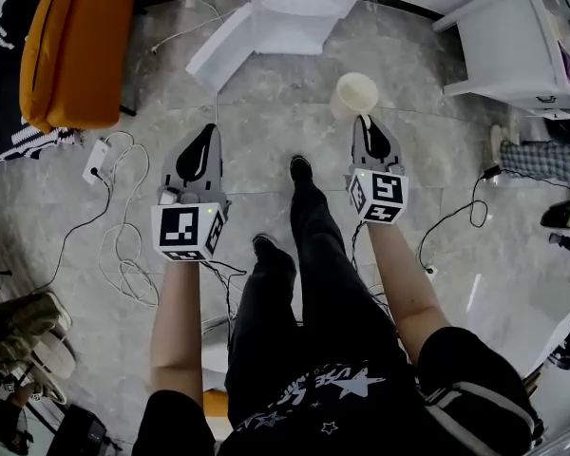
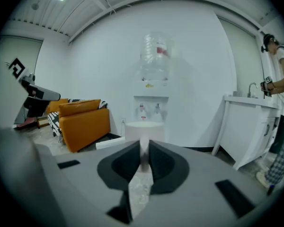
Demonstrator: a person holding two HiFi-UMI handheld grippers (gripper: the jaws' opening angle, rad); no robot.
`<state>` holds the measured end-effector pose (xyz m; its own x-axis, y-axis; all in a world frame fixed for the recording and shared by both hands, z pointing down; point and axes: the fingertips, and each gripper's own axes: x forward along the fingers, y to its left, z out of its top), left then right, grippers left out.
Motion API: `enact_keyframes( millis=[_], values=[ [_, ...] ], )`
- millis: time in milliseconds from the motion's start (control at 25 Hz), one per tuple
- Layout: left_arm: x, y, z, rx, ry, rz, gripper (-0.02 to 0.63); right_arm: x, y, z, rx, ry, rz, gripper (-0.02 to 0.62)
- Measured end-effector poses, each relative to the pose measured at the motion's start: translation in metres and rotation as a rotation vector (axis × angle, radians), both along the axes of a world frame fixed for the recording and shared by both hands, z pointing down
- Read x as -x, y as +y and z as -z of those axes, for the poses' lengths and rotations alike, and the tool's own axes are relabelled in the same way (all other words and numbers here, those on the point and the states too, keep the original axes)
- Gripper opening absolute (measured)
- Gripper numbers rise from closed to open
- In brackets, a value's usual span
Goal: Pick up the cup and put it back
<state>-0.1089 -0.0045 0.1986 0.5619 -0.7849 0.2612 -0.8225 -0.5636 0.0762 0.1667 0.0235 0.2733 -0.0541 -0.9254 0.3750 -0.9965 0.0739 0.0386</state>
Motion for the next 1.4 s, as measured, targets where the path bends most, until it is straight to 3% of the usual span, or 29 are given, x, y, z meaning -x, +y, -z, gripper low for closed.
enact_keyframes(
  millis=[440,720,1040,1400],
  values=[
    [-0.036,-0.137,-0.213,-0.005,-0.003,0.039,0.011,-0.033,-0.169,-0.199,-0.042,0.053,0.104,0.042],
    [-0.059,-0.197,-0.32,-0.042,0.012,0.015,0.011,-0.056,-0.243,-0.315,-0.071,0.049,0.095,0.043],
    [-0.064,-0.246,-0.396,-0.103,0.016,0.027,0.011,-0.06,-0.317,-0.399,-0.135,0.005,0.116,0.041],
    [-0.055,-0.271,-0.431,-0.119,-0.015,0.058,0.011,-0.042,-0.398,-0.461,-0.121,0.025,0.152,0.043]
  ],
)
